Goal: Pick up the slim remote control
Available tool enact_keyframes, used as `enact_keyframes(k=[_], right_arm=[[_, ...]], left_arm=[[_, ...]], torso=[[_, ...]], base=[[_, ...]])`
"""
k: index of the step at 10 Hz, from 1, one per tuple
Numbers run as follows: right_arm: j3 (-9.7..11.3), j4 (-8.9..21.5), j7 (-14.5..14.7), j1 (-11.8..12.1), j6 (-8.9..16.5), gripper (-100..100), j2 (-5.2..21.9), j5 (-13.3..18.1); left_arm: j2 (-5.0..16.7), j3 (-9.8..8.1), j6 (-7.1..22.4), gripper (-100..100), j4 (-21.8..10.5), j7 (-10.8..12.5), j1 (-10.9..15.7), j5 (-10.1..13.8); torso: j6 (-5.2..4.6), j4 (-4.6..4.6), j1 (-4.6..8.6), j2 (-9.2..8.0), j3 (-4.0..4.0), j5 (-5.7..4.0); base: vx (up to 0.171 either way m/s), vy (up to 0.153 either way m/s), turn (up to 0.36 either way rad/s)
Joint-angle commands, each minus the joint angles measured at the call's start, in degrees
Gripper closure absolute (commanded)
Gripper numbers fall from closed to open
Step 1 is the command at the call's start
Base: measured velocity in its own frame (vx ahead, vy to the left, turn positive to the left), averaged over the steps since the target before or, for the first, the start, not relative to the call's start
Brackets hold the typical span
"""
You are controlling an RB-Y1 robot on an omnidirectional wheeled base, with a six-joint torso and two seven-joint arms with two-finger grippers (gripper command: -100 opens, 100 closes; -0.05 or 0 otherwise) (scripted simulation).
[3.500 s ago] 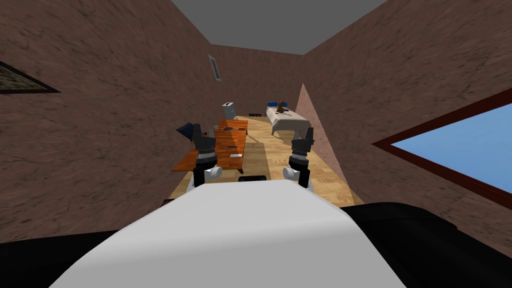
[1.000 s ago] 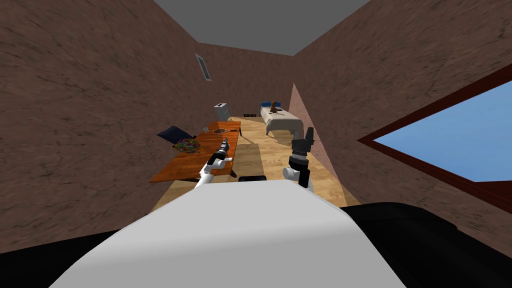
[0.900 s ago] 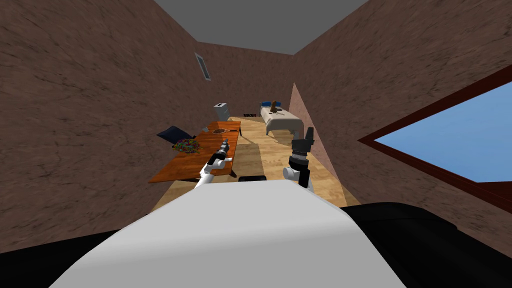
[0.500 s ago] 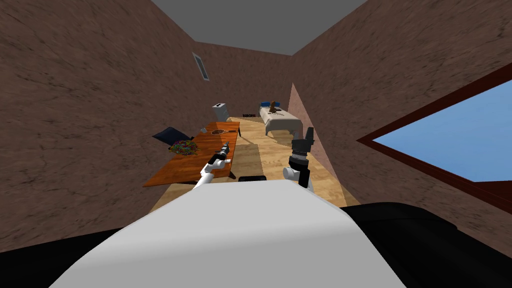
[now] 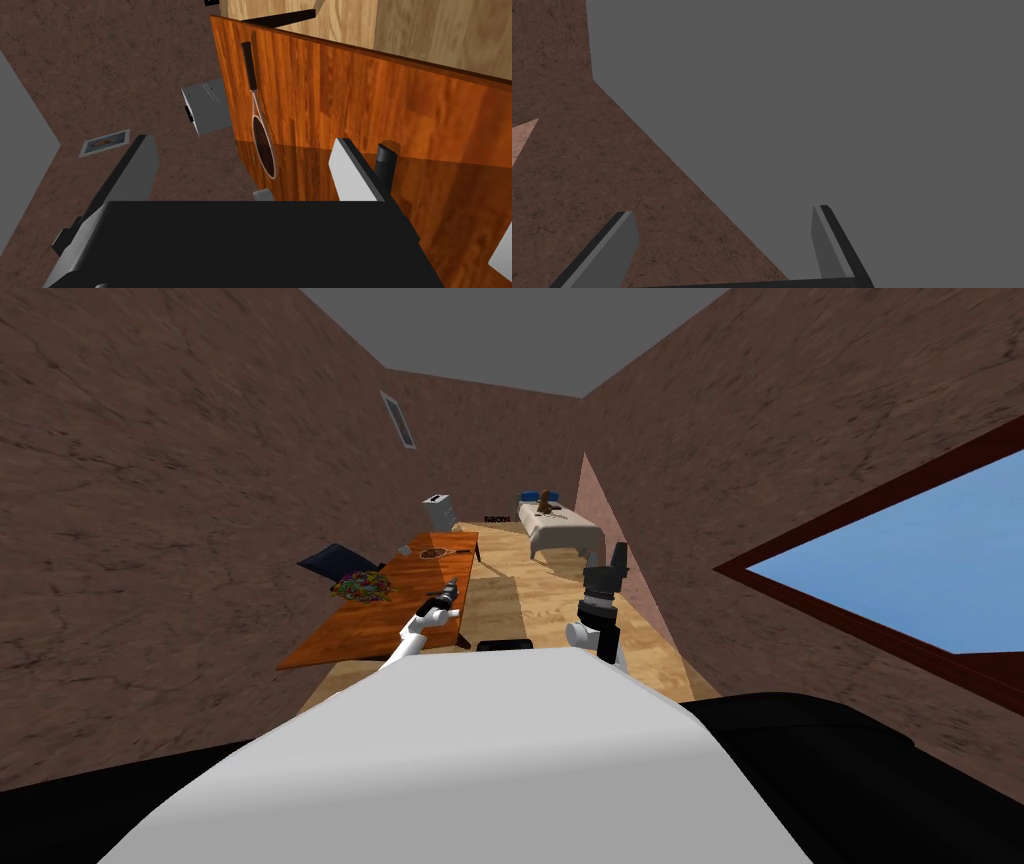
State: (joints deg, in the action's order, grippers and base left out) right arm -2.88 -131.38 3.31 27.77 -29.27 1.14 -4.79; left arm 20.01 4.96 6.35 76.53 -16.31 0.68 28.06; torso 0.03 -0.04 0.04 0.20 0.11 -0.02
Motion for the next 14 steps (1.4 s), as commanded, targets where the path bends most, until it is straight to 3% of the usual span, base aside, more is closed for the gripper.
enact_keyframes(k=[1,2,4,5,7,10,13,14], right_arm=[[0.0,0.0,0.0,0.0,0.0,0,0.0,0.0],[0.0,0.0,0.0,0.0,0.0,0,0.0,0.0],[0.0,0.0,0.0,0.0,0.0,0,0.0,0.0],[0.0,0.0,0.0,0.0,0.0,0,0.0,0.0],[0.0,0.0,0.0,0.0,0.0,0,0.0,0.0],[0.0,0.0,0.0,0.0,0.0,0,0.0,0.0],[0.0,0.0,0.0,0.0,0.0,0,0.0,0.0],[0.0,0.0,0.0,0.0,0.0,0,0.0,0.0]], left_arm=[[0.3,0.00,1.6,-100,-2.9,-0.3,0.7,0.8],[0.9,0.18,3.6,-100,-4.9,-0.7,1.6,2.4],[0.9,0.18,4.0,-100,-6.8,-0.7,1.6,2.4],[1.4,0.35,6.4,-100,-9.0,-1.1,2.3,4.0],[1.4,0.35,6.4,-100,-10.6,-1.1,2.3,4.0],[2.4,0.62,11.0,-100,-15.7,-1.8,3.6,7.0],[2.4,0.62,11.0,-100,-18.1,-1.8,3.6,7.0],[2.9,0.73,13.2,-100,-20.7,-2.1,4.1,8.5]], torso=[[0.00,0.00,0.00,0.00,0.00,0.00],[0.01,-0.01,0.00,0.00,0.01,0.00],[0.02,-0.02,-0.04,0.05,0.04,0.01],[0.01,0.00,-0.04,-0.06,-0.02,0.00],[0.02,-0.01,-0.07,-0.02,0.00,0.01],[0.01,-0.01,-0.07,0.01,0.01,0.01],[0.02,0.01,-0.08,-0.08,-0.03,0.02],[0.01,0.03,-0.06,-0.18,-0.09,0.01]], base=[[0.061,-0.016,-0.017],[0.076,0.001,-0.019],[0.055,-0.007,-0.009],[0.056,0.004,-0.027],[0.044,0.001,-0.003],[0.070,0.004,-0.015],[0.032,0.005,-0.002],[0.041,0.005,-0.010]])
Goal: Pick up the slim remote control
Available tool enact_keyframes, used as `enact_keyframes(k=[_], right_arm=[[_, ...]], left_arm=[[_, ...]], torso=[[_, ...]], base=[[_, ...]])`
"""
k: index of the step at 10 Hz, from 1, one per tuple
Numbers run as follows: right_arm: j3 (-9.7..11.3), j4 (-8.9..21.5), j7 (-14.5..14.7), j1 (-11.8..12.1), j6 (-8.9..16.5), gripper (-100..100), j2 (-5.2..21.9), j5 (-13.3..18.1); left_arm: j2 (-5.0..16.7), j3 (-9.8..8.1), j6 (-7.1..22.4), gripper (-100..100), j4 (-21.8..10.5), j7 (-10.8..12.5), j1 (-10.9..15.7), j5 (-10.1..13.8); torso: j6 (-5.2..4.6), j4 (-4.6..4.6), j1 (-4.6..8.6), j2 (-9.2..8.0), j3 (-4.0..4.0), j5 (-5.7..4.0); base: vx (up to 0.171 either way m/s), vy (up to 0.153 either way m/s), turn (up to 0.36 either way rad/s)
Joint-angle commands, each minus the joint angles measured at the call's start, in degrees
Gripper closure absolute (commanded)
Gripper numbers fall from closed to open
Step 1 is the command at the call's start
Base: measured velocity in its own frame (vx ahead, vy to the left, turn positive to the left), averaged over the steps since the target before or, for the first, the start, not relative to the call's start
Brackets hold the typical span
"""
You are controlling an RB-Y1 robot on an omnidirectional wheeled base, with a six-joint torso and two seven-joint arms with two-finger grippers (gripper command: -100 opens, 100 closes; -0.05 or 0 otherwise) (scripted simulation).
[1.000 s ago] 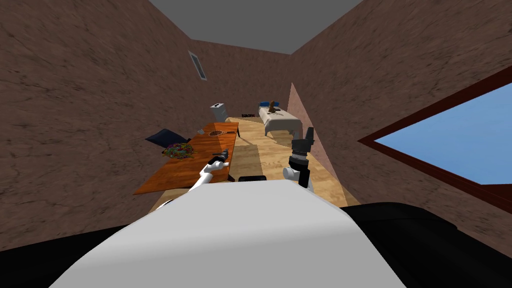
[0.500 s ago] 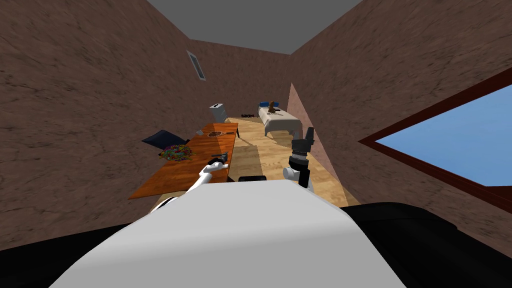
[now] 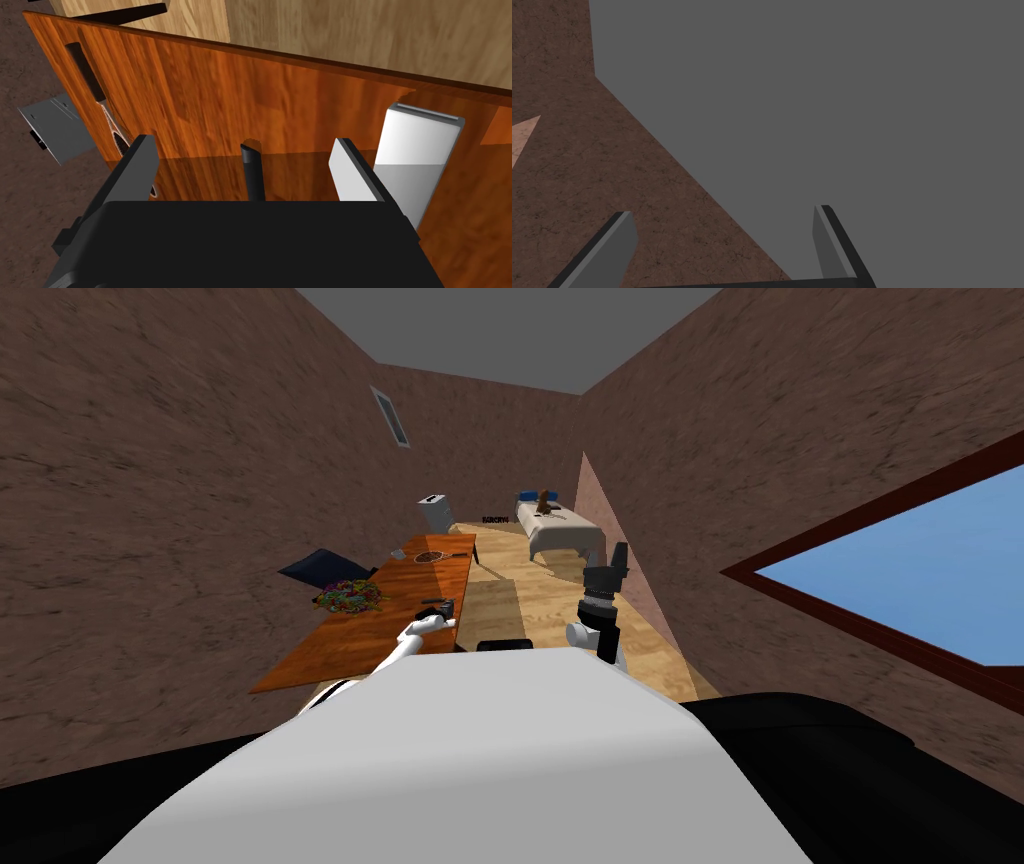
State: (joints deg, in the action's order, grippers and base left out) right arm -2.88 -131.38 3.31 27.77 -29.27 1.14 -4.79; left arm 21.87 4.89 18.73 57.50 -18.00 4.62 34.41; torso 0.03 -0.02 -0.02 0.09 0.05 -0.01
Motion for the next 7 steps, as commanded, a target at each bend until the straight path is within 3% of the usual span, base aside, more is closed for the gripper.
enact_keyframes(k=[1,4,7], right_arm=[[0.0,0.0,0.0,0.0,0.0,0,0.0,0.0],[0.0,0.0,0.0,0.0,0.0,0,0.0,0.0],[0.0,0.0,0.0,0.0,0.0,0,0.0,0.0]], left_arm=[[1.1,0.80,0.9,-100,-2.8,-0.5,0.2,2.1],[1.9,0.96,4.7,-100,-9.2,-0.9,1.1,4.9],[2.4,1.02,7.0,-100,-12.9,-1.1,1.5,6.1]], torso=[[0.00,0.00,0.00,0.00,0.00,0.00],[0.01,-0.04,-0.04,0.14,0.09,0.01],[0.01,-0.03,-0.07,0.15,0.09,0.01]], base=[[0.061,0.014,-0.006],[0.080,0.013,-0.005],[0.070,0.018,-0.006]])
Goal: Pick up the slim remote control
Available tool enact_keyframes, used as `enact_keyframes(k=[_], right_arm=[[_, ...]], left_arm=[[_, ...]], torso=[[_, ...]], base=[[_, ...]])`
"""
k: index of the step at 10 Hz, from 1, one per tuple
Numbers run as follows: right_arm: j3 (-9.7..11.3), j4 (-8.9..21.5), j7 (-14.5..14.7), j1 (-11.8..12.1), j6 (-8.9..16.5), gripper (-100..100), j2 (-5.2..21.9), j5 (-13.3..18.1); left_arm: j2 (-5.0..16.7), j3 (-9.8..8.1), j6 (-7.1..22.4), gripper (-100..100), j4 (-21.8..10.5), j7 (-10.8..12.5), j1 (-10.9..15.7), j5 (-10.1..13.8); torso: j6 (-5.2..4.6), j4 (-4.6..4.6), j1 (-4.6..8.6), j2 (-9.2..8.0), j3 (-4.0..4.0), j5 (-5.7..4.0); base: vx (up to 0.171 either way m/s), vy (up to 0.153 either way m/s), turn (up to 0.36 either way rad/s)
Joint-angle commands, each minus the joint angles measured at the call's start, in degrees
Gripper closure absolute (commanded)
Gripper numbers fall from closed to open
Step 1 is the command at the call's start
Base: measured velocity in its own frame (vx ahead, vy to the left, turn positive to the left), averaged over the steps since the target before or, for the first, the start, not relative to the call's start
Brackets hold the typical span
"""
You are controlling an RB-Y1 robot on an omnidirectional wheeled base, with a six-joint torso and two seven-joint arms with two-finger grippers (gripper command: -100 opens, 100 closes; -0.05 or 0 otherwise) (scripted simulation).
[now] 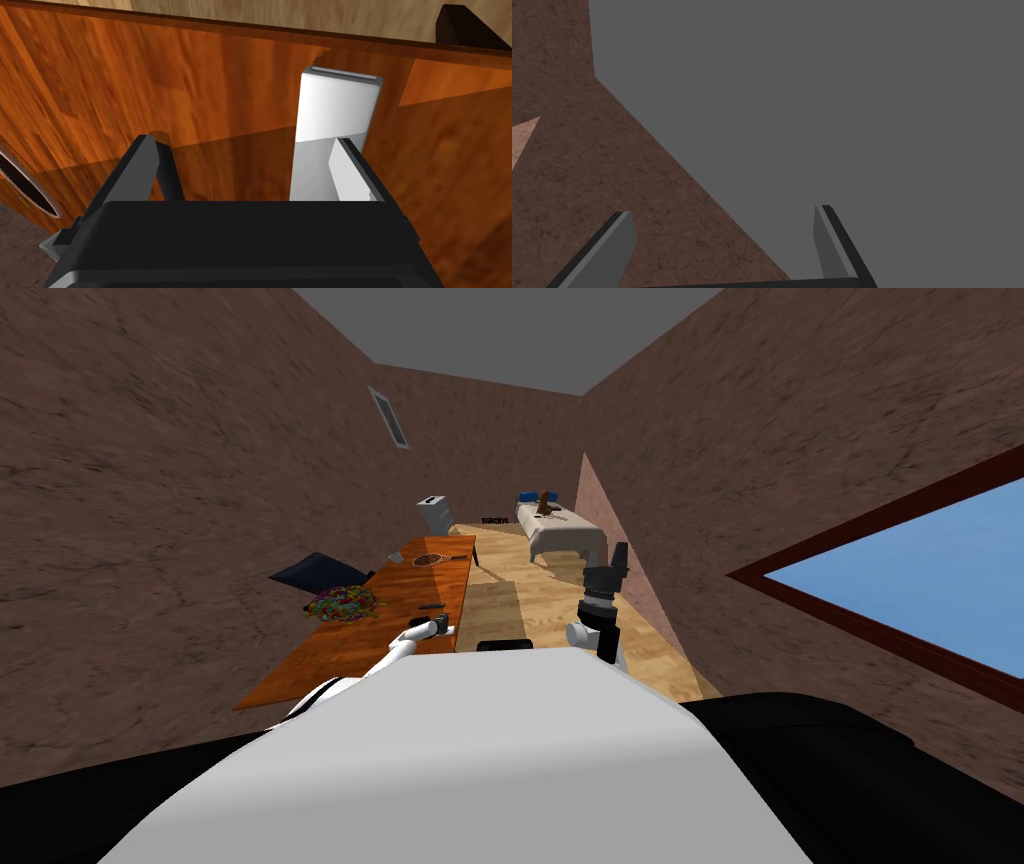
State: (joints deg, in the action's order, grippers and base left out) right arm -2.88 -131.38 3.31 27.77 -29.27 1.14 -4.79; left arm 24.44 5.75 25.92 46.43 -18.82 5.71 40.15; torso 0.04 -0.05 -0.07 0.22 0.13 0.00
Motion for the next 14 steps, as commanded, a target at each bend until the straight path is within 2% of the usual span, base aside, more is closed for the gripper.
enact_keyframes(k=[1,2,4,5,6,9,10,11,12,14], right_arm=[[0.0,0.0,0.0,0.0,0.0,0,0.0,0.0],[0.0,0.0,0.0,0.0,0.0,0,0.0,0.0],[0.0,0.0,0.0,0.0,0.0,0,0.0,0.0],[0.0,0.0,0.0,0.0,0.0,0,0.0,0.0],[0.0,0.0,0.0,0.0,0.0,0,0.0,0.0],[0.0,0.0,0.0,0.0,0.0,0,0.0,0.0],[0.0,0.0,0.0,0.0,0.0,0,0.0,0.0],[0.0,0.0,0.0,0.0,0.0,0,0.0,0.0],[0.0,0.0,0.0,0.0,0.0,0,0.0,0.0],[0.0,0.0,0.0,0.0,0.0,0,0.0,0.0]], left_arm=[[-0.2,0.16,-0.2,-100,-2.0,-0.3,0.4,0.4],[0.2,0.21,1.6,-100,-3.4,-0.5,0.8,1.6],[0.2,0.21,1.6,-100,-5.2,-0.5,0.8,1.6],[0.6,0.24,3.2,-100,-7.2,-0.6,1.0,2.8],[0.6,0.24,3.2,-100,-8.1,-0.6,1.0,2.8],[1.9,0.26,7.4,-100,-15.3,-0.8,1.7,5.8],[1.9,0.26,7.4,-100,-15.7,-0.8,1.7,5.8],[2.3,0.25,8.5,-100,-17.8,-0.8,1.8,6.6],[2.3,0.25,8.5,-100,-17.8,-0.8,1.8,6.6],[2.9,0.20,10.2,-100,-21.1,-0.9,2.1,8.0]], torso=[[0.00,0.00,0.00,0.00,0.00,0.00],[0.00,0.02,0.04,-0.11,-0.06,-0.01],[-0.01,0.01,0.04,-0.05,-0.03,-0.01],[0.00,0.03,0.03,-0.13,-0.07,-0.01],[0.00,0.02,-0.02,-0.05,-0.04,-0.01],[0.00,-0.03,-0.02,0.21,0.11,0.00],[0.00,-0.06,-0.03,0.32,0.18,0.00],[0.00,-0.05,-0.09,0.20,0.12,0.01],[0.01,-0.02,-0.12,0.10,0.06,0.02],[0.00,0.01,0.00,-0.06,-0.03,0.00]], base=[[0.030,0.008,0.000],[0.052,0.006,-0.010],[0.044,0.008,-0.002],[0.063,0.023,-0.007],[0.066,0.024,-0.006],[0.133,0.024,-0.016],[0.114,0.044,-0.003],[0.088,0.049,-0.014],[0.055,0.027,-0.006],[0.072,0.019,-0.013]])
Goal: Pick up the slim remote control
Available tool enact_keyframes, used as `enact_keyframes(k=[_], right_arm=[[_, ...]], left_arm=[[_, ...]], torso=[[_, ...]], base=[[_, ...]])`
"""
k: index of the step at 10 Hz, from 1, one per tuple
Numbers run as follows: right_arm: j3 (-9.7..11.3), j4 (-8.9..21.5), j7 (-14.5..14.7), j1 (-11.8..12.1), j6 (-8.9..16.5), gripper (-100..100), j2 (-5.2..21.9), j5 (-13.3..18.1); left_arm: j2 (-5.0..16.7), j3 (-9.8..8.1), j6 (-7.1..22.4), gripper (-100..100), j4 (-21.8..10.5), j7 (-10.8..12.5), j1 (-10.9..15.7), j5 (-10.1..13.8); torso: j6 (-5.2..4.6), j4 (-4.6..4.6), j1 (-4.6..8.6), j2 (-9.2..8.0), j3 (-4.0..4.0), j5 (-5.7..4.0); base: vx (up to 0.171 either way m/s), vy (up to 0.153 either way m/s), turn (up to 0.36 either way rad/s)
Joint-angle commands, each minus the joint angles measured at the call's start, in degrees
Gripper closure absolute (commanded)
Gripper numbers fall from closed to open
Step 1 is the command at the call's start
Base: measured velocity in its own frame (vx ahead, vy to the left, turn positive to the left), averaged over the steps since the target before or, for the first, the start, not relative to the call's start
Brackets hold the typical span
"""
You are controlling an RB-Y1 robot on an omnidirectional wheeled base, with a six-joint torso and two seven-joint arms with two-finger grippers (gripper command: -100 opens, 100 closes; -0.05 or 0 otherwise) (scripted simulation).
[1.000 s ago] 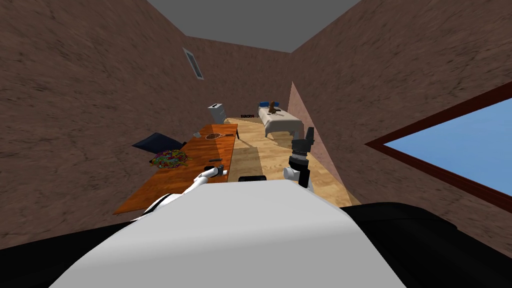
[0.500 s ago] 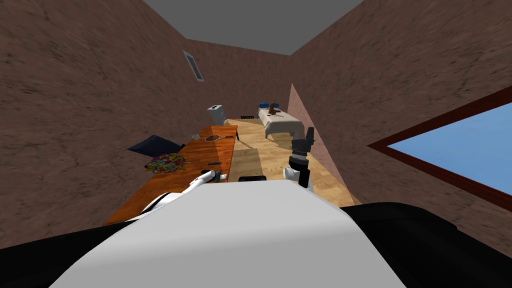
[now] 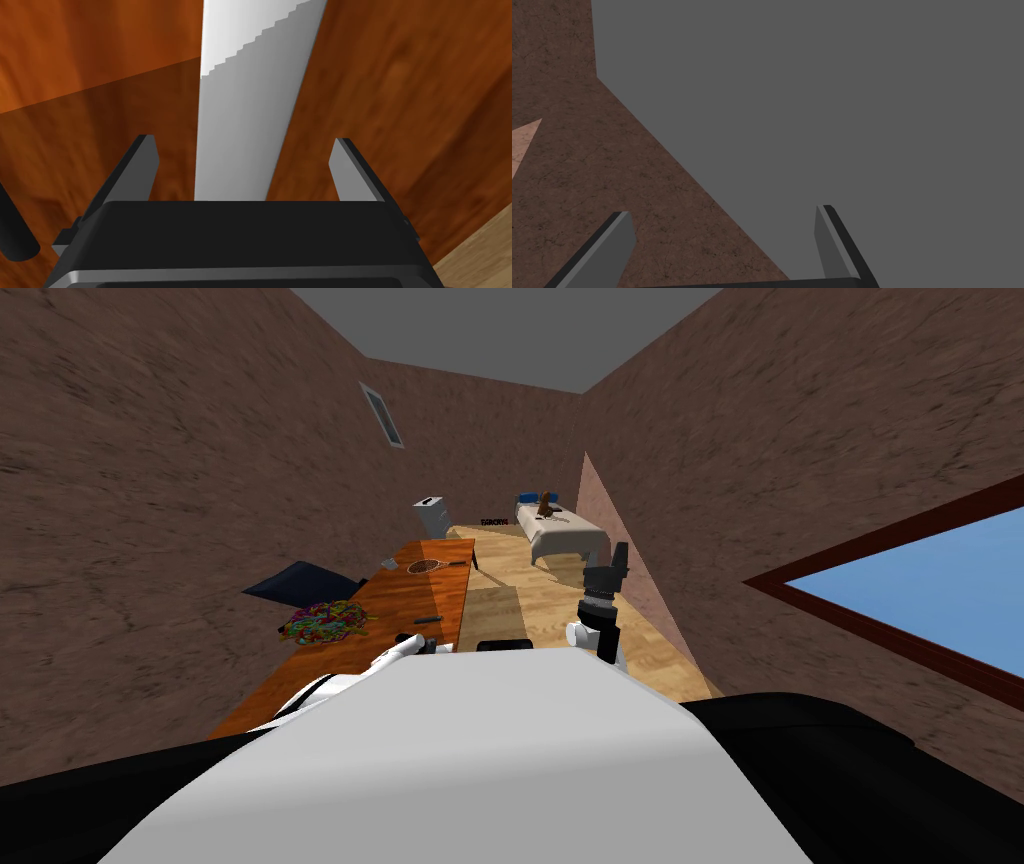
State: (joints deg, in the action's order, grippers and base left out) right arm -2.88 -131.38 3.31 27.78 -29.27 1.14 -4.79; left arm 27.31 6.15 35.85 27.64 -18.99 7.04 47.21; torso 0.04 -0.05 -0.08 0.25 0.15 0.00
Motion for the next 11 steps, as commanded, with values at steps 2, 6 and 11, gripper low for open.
enact_keyframes(k=[2,6,11], right_arm=[[0.0,0.0,0.0,0.0,0.0,0,0.0,0.0],[0.0,0.0,0.0,0.0,0.0,0,0.0,0.0],[0.0,0.0,0.0,0.0,0.0,0,0.0,0.0]], left_arm=[[0.0,-0.20,0.3,-100,-2.3,-0.7,0.7,0.9],[0.6,-0.29,1.7,-100,-5.1,-0.7,0.9,2.1],[-1.1,-0.52,0.4,-100,-5.5,0.6,0.4,0.1]], torso=[[-0.01,0.00,0.01,-0.01,0.00,0.00],[-0.01,0.02,0.02,-0.09,-0.05,0.00],[-0.01,0.06,0.09,-0.31,-0.17,-0.01]], base=[[0.057,0.014,-0.001],[0.049,0.013,-0.007],[0.010,0.010,0.000]])
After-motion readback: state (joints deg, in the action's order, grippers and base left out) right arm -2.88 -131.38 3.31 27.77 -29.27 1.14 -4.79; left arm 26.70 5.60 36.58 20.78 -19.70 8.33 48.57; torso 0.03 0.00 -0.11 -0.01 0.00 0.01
